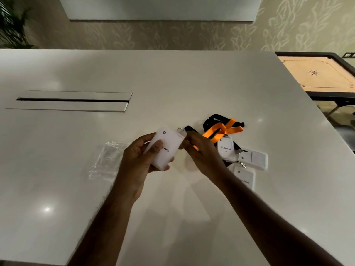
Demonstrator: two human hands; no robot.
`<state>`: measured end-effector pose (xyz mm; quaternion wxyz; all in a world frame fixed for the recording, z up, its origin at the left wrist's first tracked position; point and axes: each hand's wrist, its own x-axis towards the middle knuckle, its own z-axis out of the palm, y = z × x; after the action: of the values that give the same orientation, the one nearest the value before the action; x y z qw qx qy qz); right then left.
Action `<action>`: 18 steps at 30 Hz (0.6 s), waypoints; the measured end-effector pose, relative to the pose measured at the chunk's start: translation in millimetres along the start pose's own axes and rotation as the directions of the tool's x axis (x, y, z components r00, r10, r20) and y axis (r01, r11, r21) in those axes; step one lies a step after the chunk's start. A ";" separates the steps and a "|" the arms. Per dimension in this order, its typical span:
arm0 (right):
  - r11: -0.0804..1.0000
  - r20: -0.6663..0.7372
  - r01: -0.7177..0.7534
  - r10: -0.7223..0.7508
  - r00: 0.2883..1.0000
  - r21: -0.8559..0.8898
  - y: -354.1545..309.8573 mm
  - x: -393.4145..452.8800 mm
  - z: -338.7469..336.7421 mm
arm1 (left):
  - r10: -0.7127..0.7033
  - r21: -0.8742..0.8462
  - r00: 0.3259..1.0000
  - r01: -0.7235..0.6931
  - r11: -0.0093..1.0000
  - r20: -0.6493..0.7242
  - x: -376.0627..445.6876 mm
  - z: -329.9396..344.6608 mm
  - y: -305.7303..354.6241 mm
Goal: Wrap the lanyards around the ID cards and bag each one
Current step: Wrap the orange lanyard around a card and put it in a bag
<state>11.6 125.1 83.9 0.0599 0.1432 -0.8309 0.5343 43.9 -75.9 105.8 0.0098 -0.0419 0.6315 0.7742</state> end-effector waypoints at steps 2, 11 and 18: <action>0.996 0.025 -0.025 0.023 0.999 0.085 -4.3 -0.8 2.7 | -0.039 -0.053 0.999 0.038 0.998 -0.014 0.4 -6.4 1.9; 0.989 0.209 -0.022 0.052 0.977 -0.144 -17.4 -25.0 18.5 | 0.064 -0.017 0.971 -0.070 0.997 -0.232 13.6 -18.7 0.8; 0.944 0.344 0.046 0.073 0.936 -0.327 -41.4 -41.8 29.2 | 0.194 0.266 0.925 -0.107 0.958 -0.327 24.6 -18.0 -13.4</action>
<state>65.5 89.9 97.0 -0.0702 0.2186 -0.9066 0.3540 21.3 -91.7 87.2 -0.1576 -0.1283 0.7146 0.6694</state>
